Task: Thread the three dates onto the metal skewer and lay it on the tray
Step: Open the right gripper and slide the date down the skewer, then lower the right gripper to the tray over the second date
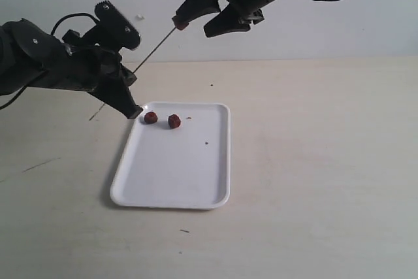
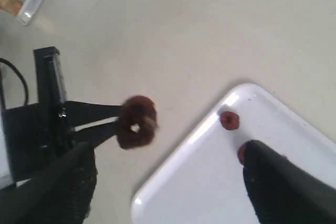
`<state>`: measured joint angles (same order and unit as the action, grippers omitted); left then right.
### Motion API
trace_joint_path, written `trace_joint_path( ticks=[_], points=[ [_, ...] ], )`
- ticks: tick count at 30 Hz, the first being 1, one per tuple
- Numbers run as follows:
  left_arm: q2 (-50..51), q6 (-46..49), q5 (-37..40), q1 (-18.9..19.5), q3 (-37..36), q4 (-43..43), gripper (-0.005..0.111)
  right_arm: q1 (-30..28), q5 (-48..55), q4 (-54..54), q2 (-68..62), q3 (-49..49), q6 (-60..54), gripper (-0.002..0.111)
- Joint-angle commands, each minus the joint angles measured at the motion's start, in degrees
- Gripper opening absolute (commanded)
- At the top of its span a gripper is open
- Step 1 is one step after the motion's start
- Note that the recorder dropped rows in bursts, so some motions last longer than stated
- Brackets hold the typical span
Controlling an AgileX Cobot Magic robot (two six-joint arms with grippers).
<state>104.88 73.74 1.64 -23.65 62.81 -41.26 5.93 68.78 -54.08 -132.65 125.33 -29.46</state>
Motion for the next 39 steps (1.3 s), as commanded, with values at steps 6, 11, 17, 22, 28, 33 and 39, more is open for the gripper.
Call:
trace_joint_path(
  ticks=[6,11,17,22,28,33,39],
  points=[
    [-0.20,-8.51,-0.40,-0.30,0.45,-1.80,0.000,0.05,-2.54,0.95,2.49,0.54,-2.44,0.075],
    [-0.20,-11.60,8.60,1.88,1.46,-1.56,0.000,0.05,-0.14,6.65,4.31,0.54,-2.91,0.071],
    [-0.20,-15.27,24.30,8.51,3.32,1.88,0.000,0.41,1.19,14.07,3.53,0.23,0.15,0.070],
    [-0.20,-22.59,25.84,13.40,3.32,6.62,0.000,4.52,1.19,26.29,2.30,-0.01,1.03,0.070],
    [-0.20,-28.34,26.08,15.73,3.32,10.78,0.000,12.80,-0.07,35.46,-0.93,-0.01,1.03,0.070],
    [-0.20,-35.42,26.08,17.73,3.32,14.34,0.000,18.59,-8.43,42.61,-5.29,0.21,1.03,0.064],
    [-0.20,-35.42,25.78,19.09,3.32,14.24,0.000,21.29,-13.24,50.14,-9.35,0.21,3.38,0.063]
  ],
)
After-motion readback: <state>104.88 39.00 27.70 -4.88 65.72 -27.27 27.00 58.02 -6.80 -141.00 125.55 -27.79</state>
